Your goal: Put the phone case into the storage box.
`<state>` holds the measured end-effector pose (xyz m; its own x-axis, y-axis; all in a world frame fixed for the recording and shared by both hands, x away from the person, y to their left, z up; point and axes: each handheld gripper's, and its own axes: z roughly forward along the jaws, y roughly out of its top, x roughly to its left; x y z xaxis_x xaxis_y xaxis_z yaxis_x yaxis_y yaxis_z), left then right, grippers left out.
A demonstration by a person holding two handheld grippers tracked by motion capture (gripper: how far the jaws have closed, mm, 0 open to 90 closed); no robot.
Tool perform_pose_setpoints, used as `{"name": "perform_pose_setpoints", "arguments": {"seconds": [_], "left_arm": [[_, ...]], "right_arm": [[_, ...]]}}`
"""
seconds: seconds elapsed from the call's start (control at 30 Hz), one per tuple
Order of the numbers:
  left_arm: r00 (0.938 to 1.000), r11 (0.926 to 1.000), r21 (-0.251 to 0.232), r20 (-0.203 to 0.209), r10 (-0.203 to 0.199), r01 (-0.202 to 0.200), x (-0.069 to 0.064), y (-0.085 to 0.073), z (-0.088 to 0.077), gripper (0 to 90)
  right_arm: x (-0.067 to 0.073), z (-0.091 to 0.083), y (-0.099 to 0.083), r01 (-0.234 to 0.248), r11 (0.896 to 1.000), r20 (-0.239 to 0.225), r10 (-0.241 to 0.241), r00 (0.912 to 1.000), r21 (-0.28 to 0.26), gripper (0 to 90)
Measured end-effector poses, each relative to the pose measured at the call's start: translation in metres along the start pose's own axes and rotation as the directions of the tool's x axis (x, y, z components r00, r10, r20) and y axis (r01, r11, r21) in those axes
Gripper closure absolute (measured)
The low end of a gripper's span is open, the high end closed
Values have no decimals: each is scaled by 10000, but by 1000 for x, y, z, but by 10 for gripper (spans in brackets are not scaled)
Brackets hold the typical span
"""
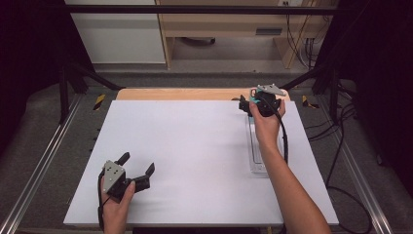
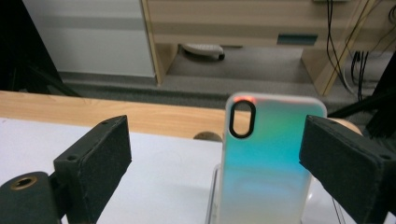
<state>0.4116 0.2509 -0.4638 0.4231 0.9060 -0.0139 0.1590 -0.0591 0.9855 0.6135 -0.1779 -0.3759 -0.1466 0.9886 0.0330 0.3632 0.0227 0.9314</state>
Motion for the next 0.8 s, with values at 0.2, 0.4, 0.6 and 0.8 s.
{"name": "perform_pose_setpoints", "arguments": {"seconds": [0.2,0.4,0.6,0.8], "left_arm": [[9999,10000,-46,-152,-23,23,7,1,-3,29],[9997,10000,-36,-241,-52,51,12,2,-4,24],[9996,9999,-164,-271,-9,5,17,6,-8,23],[9998,9999,-127,-219,23,-26,24,9,-13,23]], "right_arm": [[13,-5,2,108,9999,-529,-114,9985,-116,92],[24,-12,5,-160,9997,-1683,188,9856,179,55],[31,-22,8,-40,10000,-2087,44,9780,23,48],[35,-34,13,187,9993,-2426,-260,9698,-323,62]]}}
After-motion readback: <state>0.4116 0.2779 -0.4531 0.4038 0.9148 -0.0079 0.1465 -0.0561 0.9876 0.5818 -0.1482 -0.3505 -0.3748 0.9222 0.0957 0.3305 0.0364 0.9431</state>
